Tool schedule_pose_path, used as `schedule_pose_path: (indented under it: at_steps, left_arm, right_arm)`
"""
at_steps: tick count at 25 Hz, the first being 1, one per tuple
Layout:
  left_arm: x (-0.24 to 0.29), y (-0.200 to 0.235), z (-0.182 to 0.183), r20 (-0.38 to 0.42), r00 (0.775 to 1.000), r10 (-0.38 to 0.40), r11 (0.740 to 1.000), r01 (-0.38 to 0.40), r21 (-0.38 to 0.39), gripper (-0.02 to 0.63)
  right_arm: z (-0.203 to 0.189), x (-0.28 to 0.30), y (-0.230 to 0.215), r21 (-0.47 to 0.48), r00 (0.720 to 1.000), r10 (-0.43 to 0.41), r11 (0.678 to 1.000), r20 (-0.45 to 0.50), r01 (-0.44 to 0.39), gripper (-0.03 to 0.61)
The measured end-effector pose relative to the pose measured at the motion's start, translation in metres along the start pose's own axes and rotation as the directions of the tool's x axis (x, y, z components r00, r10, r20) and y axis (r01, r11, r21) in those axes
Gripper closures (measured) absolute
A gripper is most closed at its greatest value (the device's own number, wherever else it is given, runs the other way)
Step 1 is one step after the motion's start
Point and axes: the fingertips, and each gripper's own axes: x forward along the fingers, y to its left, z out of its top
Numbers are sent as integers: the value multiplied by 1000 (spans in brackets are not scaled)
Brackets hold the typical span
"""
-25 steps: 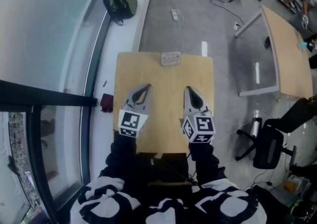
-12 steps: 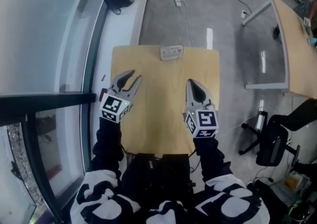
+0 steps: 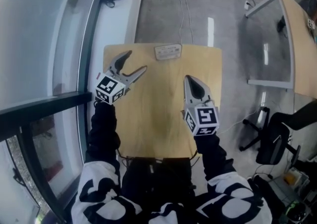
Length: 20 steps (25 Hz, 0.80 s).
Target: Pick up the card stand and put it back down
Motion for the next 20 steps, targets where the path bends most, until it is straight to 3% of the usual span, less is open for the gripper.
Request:
schedule_pose_path:
  at_steps: [4, 10, 20]
  left_arm:
    - [38, 3, 3, 25, 999, -35, 999, 36, -13, 222]
    - [90, 0, -2, 4, 996, -94, 995, 93, 21, 224]
    - [133, -18, -15, 6, 972, -234, 972, 234, -27, 250]
  right_arm:
    - [-4, 11, -10, 9, 1000, 6, 1000, -8, -6, 558]
    - [-3, 21, -25, 10, 1000, 3, 1000, -11, -3, 558]
    - [-14, 17, -43, 23, 999, -24, 999, -41, 25, 558]
